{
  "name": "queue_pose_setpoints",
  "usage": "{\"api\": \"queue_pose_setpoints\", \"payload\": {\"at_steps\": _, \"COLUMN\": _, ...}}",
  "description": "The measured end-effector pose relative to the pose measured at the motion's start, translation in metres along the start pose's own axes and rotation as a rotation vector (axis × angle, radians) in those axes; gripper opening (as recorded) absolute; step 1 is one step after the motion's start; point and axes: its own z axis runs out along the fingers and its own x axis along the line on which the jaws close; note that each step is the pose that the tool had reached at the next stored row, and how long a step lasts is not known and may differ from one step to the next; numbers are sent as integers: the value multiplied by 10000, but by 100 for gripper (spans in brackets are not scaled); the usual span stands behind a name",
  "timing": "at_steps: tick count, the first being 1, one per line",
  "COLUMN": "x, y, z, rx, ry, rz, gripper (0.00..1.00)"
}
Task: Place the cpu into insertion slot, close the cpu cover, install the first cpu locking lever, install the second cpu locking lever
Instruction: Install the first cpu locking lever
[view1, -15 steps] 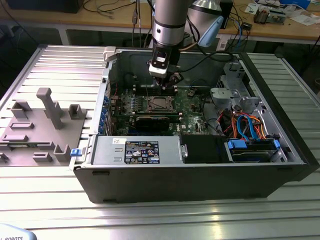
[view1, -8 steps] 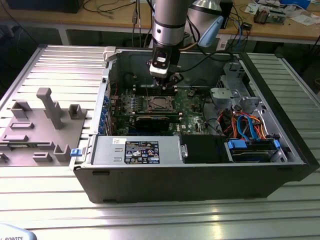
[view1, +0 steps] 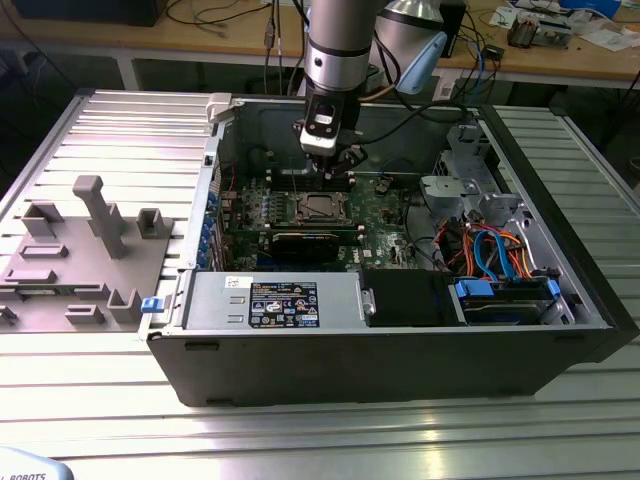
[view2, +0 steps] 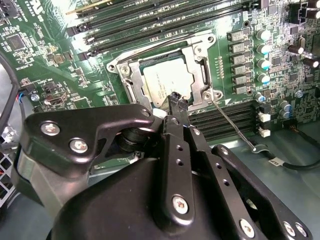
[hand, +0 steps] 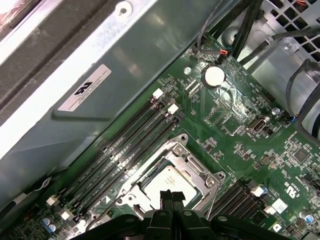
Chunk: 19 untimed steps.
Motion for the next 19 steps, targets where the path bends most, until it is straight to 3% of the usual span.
{"api": "queue_pose_setpoints", "payload": {"at_steps": 19, "x": 0, "y": 0, "z": 0, "rx": 2, "ry": -3, "rz": -438, "gripper": 11}}
